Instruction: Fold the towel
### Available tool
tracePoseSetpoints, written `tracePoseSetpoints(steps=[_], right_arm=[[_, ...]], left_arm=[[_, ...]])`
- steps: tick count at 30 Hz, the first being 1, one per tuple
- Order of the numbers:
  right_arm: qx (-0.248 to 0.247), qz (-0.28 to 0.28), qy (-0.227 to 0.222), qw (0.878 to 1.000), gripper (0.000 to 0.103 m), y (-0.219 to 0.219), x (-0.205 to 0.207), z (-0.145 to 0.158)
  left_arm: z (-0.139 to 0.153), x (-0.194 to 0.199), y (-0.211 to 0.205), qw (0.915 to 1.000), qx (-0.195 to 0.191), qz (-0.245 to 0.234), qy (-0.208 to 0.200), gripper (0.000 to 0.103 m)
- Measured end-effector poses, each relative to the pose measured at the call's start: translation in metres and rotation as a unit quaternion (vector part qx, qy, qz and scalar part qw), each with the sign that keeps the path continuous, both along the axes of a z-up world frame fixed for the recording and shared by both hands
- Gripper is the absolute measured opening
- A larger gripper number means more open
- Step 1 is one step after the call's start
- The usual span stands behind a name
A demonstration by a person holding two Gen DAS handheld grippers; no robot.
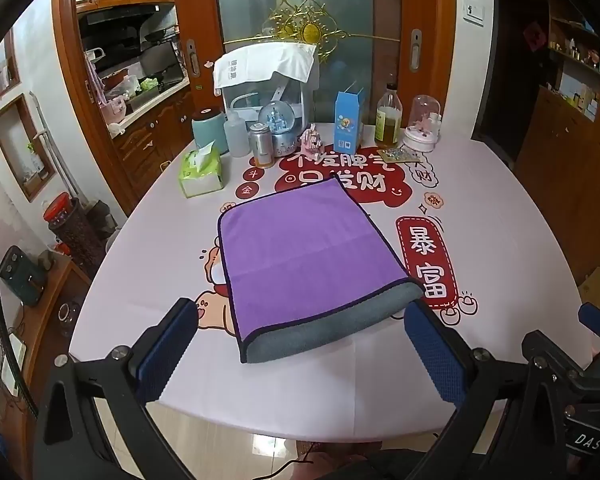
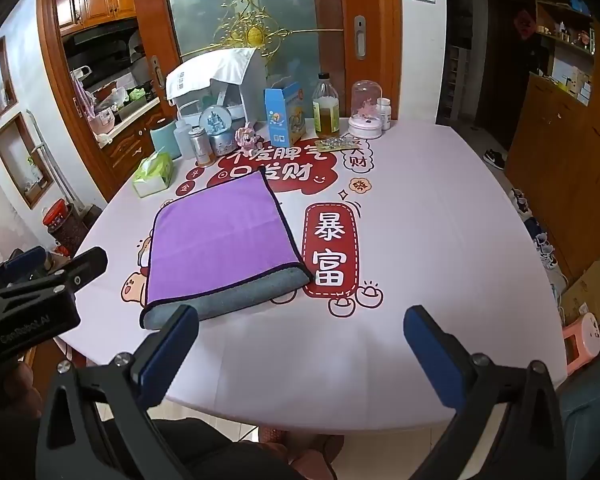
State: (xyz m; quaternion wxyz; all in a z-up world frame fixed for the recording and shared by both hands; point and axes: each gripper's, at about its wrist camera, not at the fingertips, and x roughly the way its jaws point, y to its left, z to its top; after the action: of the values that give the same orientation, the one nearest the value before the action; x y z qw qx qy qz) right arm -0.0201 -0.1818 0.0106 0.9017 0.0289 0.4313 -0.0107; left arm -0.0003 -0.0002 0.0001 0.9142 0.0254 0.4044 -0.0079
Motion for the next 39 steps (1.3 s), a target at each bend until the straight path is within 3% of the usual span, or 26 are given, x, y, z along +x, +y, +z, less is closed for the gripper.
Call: tracePoseSetpoints(steps=[39], right_arm=[[0.003, 0.0, 0.004, 1.0, 0.103, 0.0, 0.0002, -0.0001]], left_arm=[[0.0047, -0.0026, -0.0002, 1.0, -0.002, 0.004, -0.006, 0.102]])
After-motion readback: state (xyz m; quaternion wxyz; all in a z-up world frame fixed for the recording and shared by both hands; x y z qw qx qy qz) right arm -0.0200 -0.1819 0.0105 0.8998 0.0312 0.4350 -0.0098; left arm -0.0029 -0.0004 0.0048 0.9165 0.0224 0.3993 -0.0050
